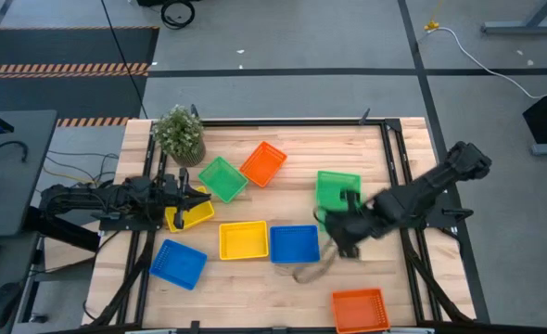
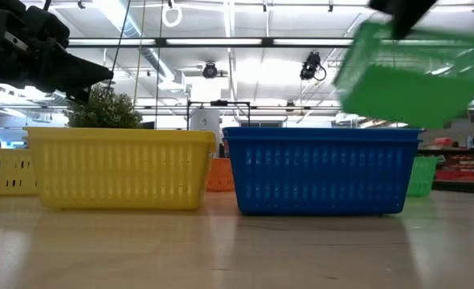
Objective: Stack baskets by color
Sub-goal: Stack the bottom green bin on top of the top right green bin
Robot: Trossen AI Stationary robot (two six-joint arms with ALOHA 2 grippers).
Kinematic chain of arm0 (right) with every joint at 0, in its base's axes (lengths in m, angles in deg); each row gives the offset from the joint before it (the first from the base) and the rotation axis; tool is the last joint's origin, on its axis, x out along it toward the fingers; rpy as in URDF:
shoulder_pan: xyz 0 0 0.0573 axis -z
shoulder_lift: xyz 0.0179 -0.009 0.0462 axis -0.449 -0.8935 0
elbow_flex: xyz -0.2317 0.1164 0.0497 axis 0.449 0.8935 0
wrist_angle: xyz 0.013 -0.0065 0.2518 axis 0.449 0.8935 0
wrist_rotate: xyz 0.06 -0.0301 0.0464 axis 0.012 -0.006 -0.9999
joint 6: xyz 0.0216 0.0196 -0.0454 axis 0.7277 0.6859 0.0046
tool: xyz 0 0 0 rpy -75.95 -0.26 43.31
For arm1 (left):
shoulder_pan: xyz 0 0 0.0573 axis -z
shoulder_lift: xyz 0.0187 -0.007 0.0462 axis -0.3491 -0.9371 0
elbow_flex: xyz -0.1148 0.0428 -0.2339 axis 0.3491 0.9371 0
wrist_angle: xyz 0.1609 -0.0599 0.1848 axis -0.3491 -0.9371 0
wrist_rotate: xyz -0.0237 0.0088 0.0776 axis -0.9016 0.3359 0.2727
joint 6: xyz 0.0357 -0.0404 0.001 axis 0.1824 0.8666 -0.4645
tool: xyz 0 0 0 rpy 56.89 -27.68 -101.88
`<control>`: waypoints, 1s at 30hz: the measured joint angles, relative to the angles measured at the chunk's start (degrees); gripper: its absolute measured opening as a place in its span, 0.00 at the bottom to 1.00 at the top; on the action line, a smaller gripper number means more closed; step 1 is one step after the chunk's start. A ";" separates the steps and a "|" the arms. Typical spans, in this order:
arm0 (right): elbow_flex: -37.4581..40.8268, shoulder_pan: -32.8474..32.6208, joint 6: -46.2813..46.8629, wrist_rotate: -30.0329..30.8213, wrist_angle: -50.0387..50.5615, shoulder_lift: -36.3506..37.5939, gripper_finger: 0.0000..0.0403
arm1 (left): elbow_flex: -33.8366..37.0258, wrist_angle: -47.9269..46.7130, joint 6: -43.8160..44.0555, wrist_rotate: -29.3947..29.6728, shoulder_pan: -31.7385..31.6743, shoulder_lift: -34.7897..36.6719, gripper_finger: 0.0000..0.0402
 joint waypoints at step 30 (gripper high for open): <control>6.56 16.69 -10.50 8.31 2.00 -11.18 0.03 | 0.00 0.00 0.00 0.02 0.02 0.00 0.09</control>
